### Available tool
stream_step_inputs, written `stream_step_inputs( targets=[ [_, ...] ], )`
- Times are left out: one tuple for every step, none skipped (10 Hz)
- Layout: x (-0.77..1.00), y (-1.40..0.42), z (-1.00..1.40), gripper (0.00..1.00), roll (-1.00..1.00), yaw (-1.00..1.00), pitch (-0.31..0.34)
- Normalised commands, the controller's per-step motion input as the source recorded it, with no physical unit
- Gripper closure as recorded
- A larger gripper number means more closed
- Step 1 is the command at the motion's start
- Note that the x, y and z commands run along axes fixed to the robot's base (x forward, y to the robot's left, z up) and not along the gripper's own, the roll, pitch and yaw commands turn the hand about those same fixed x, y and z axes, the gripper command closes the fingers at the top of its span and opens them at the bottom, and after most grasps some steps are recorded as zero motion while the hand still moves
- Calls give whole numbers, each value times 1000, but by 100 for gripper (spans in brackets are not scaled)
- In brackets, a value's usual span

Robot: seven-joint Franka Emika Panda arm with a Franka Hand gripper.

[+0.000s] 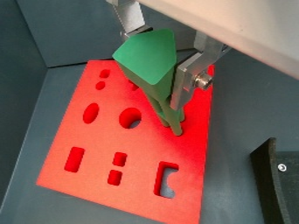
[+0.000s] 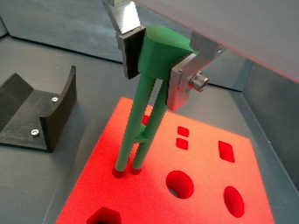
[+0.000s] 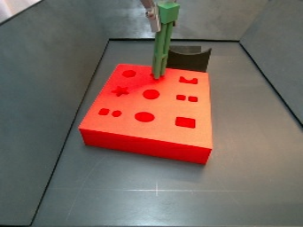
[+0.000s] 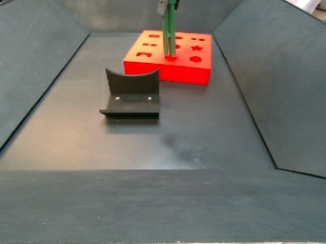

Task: Pick up the 3 prong object. Move up. Place the 3 prong object on the fixture. Regrasp the 3 prong object. Move to above the board. Insert the 3 prong object.
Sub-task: Insert the 3 prong object.

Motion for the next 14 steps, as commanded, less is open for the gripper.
stream_step_inputs(
  targets=[
    [-37, 0, -117, 100, 0, 129, -91],
    [-71, 0, -140, 100, 0, 131, -110],
    [-69, 0, -157, 100, 0, 120, -123],
    [-57, 0, -214, 100, 0, 109, -136],
    [-66, 0, -280, 100, 0, 109, -161],
    [-86, 0, -429, 100, 0, 63, -224],
    [-123, 0, -603, 100, 0, 0, -331],
    [-146, 9, -634, 100, 90, 0, -299],
    [-197, 100, -689, 100, 164, 23, -240],
    [-280, 106, -789, 100, 237, 97, -156],
    [-343, 63, -911, 100, 190, 123, -136],
    [-249, 40, -991, 100, 136, 126, -120],
    [-114, 51, -1000, 100, 100, 109, -113],
    [0, 0, -380, 100, 87, 57, -49]
  ],
)
